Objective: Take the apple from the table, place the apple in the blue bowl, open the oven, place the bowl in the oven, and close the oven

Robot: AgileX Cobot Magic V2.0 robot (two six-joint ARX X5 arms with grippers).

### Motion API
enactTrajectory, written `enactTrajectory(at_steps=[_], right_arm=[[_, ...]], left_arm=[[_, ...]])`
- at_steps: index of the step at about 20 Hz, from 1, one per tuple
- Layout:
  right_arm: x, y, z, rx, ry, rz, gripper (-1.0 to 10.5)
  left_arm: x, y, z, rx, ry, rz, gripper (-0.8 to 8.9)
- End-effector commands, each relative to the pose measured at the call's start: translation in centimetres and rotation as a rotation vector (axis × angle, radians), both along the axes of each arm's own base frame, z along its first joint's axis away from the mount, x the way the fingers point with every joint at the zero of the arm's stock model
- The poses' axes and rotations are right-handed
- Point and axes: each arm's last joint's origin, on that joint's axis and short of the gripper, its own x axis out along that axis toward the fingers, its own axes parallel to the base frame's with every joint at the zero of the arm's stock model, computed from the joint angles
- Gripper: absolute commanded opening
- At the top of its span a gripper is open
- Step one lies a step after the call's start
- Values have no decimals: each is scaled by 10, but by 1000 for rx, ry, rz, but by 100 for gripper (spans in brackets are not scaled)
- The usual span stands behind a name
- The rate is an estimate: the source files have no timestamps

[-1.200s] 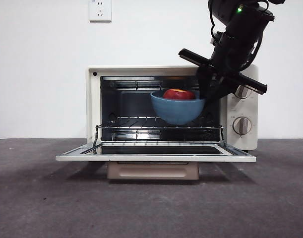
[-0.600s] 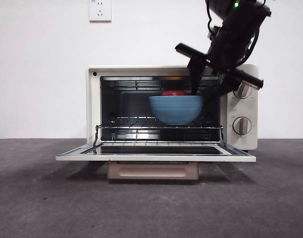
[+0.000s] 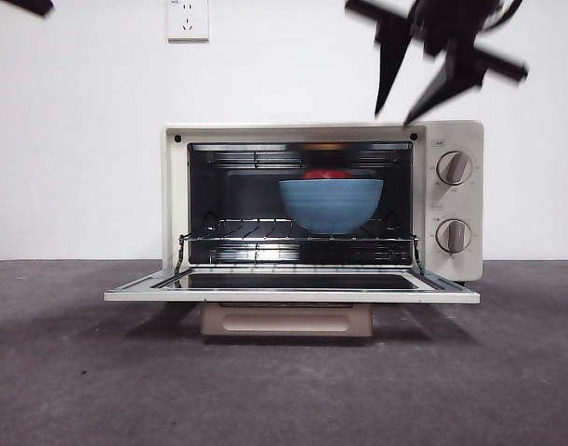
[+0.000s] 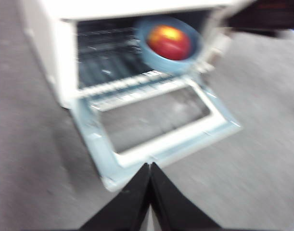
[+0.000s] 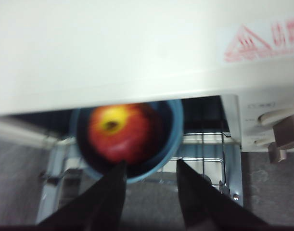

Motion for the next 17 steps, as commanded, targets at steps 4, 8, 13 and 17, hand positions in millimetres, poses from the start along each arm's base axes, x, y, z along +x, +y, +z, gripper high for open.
enactTrajectory(at_steps=[4,8,13,17], right_arm=[[-62,-20,46,-210,-140,227,178],[-105,-43,67,-255,-184,272,178],[-145,-65,82,-254,-248,278,178],[-165,-75,90,-233,-304,268,178]], left_arm=[[50,2,-38,-53,119,41,6],[87,0,-76,-39,239,71,6],[128,-5,-131,-22,381,94,6],[148,-10,-171,-66,470,67,6]])
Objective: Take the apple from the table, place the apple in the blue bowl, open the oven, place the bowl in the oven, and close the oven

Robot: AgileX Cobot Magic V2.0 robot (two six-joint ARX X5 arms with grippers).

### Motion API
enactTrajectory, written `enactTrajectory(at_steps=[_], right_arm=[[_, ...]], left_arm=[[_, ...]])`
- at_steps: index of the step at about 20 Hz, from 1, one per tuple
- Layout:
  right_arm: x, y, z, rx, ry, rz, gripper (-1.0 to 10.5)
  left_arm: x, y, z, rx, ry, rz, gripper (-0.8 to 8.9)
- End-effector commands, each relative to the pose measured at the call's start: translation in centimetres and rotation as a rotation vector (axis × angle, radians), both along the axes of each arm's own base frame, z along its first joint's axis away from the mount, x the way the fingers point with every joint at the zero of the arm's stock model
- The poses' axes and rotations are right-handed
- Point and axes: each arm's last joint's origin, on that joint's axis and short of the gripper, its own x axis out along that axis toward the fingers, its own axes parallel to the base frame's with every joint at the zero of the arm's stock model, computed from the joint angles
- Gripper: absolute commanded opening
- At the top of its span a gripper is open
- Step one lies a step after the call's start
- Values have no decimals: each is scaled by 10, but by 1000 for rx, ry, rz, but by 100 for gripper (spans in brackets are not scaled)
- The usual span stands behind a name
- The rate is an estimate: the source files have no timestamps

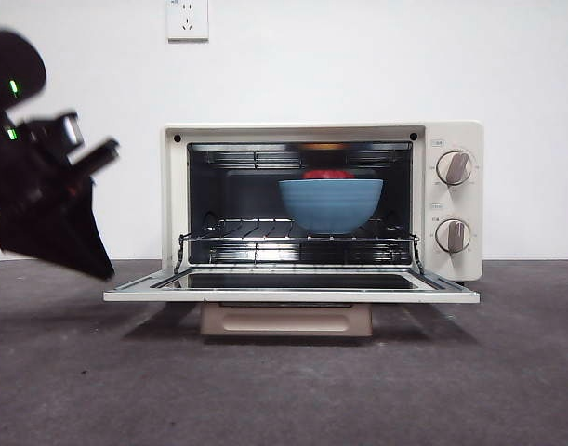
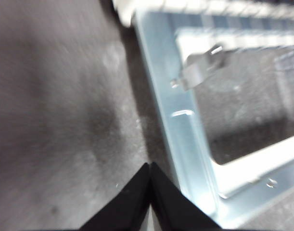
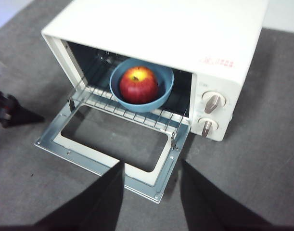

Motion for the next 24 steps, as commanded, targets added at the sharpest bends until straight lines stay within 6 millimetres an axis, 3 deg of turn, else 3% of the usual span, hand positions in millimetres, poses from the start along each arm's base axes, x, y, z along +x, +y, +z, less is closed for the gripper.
enactTrajectory(at_steps=[1,5,9,13,18,24], right_arm=[[-7,-3,7,12,-37,11,178],[-13,-6,7,11,-28,9,178],[-15,-7,6,4,-17,9,178],[-15,-7,6,5,-17,8,178],[-15,-7,6,12,-12,4,178],[-15,-7,6,16,-10,2,178]], left_arm=[[9,-3,-18,-33,41,5,6],[16,-9,-39,-71,87,-10,6],[19,-15,-45,-168,104,-60,6],[22,-18,-38,-306,85,-124,6],[36,-11,-25,-430,13,-63,6],[54,-5,2,-548,-204,4,6]])
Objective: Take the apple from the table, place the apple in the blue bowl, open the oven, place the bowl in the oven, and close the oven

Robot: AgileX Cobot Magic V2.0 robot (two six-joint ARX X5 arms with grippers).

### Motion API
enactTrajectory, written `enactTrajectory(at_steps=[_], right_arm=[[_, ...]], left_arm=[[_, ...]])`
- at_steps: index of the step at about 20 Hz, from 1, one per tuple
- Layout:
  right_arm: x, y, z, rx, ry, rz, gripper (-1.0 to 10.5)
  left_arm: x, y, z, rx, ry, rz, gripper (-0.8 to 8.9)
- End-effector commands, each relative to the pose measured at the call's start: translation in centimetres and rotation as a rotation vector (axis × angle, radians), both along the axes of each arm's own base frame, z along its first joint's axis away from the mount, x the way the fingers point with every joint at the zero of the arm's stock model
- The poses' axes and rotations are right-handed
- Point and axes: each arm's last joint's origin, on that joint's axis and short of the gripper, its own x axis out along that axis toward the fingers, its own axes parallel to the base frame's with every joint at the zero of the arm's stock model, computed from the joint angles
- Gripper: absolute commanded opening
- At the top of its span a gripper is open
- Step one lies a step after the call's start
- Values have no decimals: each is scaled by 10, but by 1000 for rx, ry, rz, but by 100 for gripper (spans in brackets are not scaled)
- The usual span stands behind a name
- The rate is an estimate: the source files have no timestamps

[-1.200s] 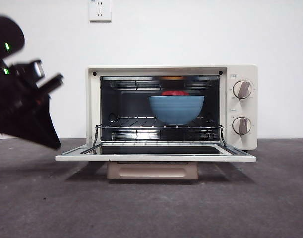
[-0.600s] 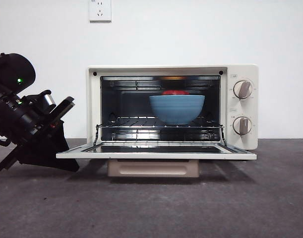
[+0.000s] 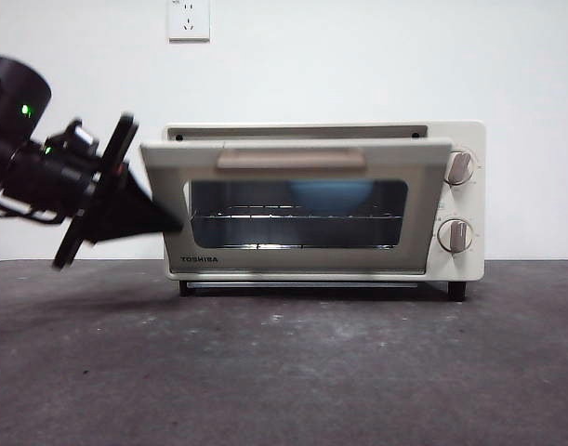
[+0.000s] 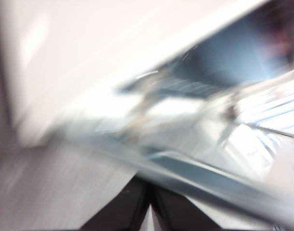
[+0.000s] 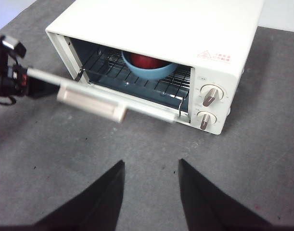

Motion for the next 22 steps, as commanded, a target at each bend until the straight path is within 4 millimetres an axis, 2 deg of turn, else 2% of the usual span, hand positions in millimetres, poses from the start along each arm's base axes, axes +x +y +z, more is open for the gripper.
enactTrajectory(at_steps=[1,4,11,17,22], right_arm=[[0,1,5,17,-13,2,178],[-1,1,4,12,-3,2,178],[-1,0,-2,-36,20,21,179],[7,5,-25,-34,24,27,179],[16,12,-61,43,-45,92,179]], left_arm=[[10,1,12,-51,-48,55,6],[15,0,19,-51,-71,70,6],[7,0,31,-27,-63,59,7],[-20,-6,59,132,-121,40,7],[-54,-11,90,272,-157,46,7]])
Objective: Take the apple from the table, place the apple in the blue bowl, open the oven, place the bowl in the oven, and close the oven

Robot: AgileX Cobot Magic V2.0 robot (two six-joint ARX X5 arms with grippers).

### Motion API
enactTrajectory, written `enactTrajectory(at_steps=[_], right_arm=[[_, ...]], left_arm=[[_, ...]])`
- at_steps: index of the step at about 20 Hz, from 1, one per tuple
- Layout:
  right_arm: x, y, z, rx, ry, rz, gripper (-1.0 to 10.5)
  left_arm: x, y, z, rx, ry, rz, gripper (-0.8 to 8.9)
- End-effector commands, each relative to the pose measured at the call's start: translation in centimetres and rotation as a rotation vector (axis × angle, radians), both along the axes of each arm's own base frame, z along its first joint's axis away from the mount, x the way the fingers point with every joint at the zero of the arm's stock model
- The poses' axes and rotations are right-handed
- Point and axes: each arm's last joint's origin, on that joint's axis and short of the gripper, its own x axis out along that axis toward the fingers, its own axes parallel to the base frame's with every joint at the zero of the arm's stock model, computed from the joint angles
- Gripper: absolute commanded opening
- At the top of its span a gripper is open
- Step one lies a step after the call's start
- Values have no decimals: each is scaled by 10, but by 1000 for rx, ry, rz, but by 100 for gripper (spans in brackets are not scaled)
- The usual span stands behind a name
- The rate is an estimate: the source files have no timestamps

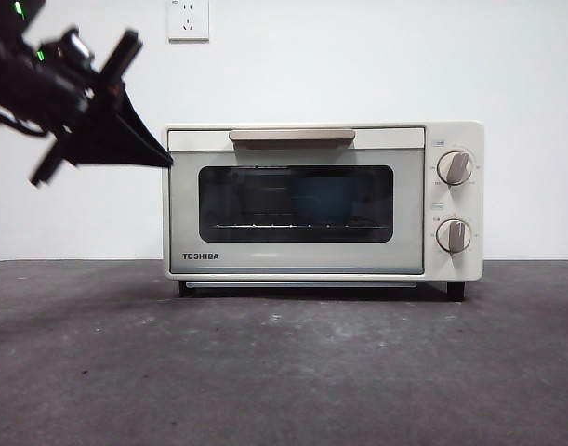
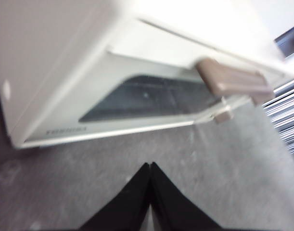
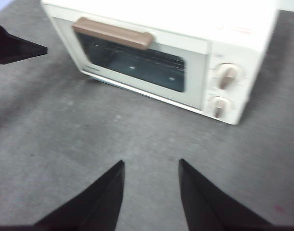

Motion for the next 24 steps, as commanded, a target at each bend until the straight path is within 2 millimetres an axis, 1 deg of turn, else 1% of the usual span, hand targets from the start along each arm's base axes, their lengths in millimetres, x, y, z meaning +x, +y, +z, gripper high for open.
enactTrajectory(at_steps=[1,7,9,11,12,13,17,20,24], right_arm=[[5,5,-16,35,-68,34,179],[16,12,-59,85,-126,72,166],[19,14,-72,93,-133,80,114],[21,15,-83,103,-141,79,23],[22,15,-86,110,-146,81,-4],[22,16,-88,116,-149,84,5],[23,17,-83,151,-200,102,5],[24,18,-79,168,-237,103,5],[24,17,-80,156,-235,81,5]], left_arm=[[-15,-2,19,101,-84,-25,7],[-58,-5,50,184,-129,-21,7],[-70,-5,58,191,-147,-21,7],[-81,-5,66,192,-175,-25,7],[-85,-5,69,190,-186,-26,7],[-90,-5,72,187,-196,-27,7],[-99,-1,78,183,-207,-26,7],[-100,-1,78,184,-204,-27,7],[-100,-1,78,183,-204,-27,7]])
